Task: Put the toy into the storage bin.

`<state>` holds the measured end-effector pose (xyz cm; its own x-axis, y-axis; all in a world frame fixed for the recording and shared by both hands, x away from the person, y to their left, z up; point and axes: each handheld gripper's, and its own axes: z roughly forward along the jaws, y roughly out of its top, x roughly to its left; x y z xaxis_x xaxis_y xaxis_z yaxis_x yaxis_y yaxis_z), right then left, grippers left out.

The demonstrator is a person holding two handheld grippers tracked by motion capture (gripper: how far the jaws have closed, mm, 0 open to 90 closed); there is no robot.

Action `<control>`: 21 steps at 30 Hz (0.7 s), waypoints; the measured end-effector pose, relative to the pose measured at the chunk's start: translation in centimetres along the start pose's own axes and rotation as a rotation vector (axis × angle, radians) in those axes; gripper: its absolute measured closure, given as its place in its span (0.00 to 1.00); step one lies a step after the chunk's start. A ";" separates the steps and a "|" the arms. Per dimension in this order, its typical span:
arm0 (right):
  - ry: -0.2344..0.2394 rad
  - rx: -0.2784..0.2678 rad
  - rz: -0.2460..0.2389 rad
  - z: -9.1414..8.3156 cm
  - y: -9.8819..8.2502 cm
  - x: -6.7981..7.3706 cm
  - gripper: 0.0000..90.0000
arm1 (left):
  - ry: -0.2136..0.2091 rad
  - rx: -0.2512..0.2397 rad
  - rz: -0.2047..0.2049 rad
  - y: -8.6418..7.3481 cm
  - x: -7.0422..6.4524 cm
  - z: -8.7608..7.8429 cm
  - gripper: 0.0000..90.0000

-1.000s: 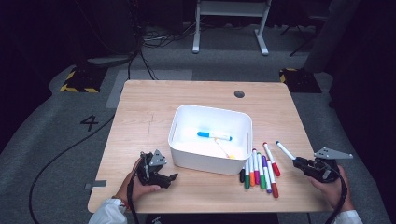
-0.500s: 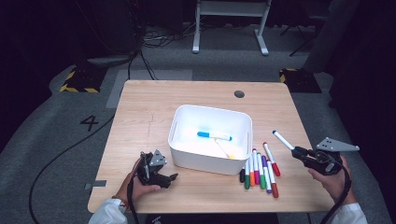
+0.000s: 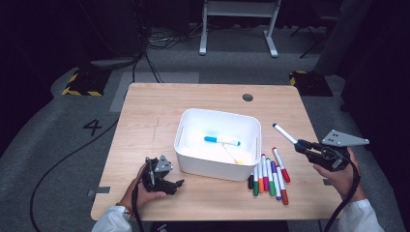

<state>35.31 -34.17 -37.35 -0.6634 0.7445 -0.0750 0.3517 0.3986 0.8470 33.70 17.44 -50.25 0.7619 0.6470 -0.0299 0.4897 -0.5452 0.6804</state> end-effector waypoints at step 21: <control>0.088 -0.004 -0.126 3.4 5.8 3.5 0.82 | 0.000 0.000 0.000 0.0 0.0 0.0 0.16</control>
<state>37.28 -27.43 -34.54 -0.7574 0.6389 -0.1352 0.2589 0.4838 0.8360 33.70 17.44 -50.25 0.7620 0.6469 -0.0299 0.4897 -0.5453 0.6803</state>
